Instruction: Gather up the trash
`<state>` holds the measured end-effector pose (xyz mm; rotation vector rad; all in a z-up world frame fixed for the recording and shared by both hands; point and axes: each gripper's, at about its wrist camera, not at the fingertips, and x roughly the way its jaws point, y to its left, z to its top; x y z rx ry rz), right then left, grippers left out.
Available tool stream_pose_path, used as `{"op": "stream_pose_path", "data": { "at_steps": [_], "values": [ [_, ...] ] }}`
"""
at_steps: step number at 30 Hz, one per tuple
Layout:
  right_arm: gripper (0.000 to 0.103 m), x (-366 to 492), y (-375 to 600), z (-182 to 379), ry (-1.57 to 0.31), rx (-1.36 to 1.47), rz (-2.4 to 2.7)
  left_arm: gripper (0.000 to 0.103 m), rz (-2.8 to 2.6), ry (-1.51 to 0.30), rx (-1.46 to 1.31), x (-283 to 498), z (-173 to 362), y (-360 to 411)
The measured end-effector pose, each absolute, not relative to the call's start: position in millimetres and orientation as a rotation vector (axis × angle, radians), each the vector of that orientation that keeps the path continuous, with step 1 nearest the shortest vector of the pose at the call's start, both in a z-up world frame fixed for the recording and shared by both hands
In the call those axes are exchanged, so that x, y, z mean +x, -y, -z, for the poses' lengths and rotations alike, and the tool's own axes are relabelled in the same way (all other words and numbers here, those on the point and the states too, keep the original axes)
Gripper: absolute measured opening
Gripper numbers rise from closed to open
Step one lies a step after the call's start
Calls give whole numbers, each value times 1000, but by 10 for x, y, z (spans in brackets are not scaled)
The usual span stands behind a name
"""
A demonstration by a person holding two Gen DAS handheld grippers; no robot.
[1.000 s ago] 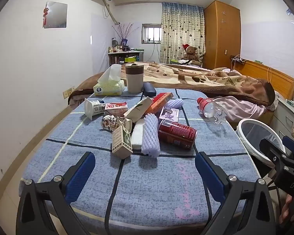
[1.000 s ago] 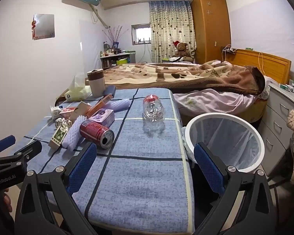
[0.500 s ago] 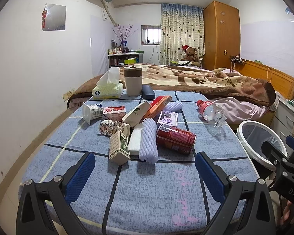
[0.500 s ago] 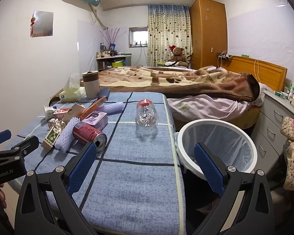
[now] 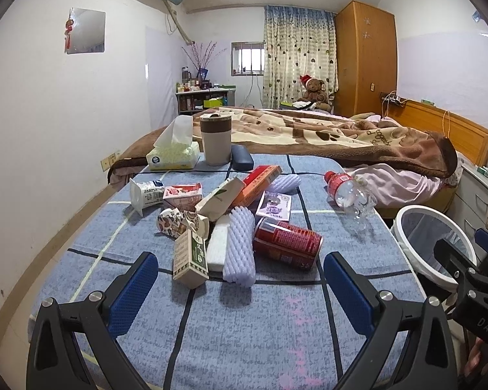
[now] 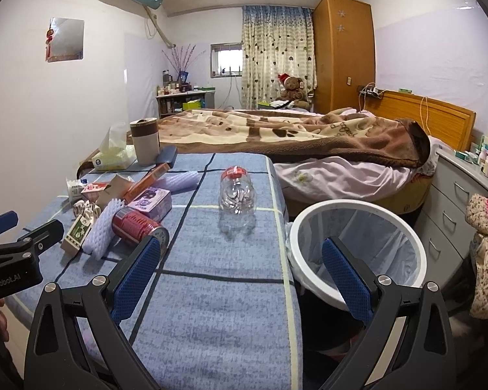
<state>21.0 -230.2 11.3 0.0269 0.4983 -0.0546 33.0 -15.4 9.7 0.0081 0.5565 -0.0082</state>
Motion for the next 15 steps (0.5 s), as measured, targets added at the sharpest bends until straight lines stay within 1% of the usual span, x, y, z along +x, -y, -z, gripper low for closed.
{"op": "stream_pose_path", "data": {
  "at_steps": [15],
  "values": [
    [101, 298, 2250, -87, -502, 21, 38, 103, -9, -572, 4, 425, -59, 69]
  ]
}}
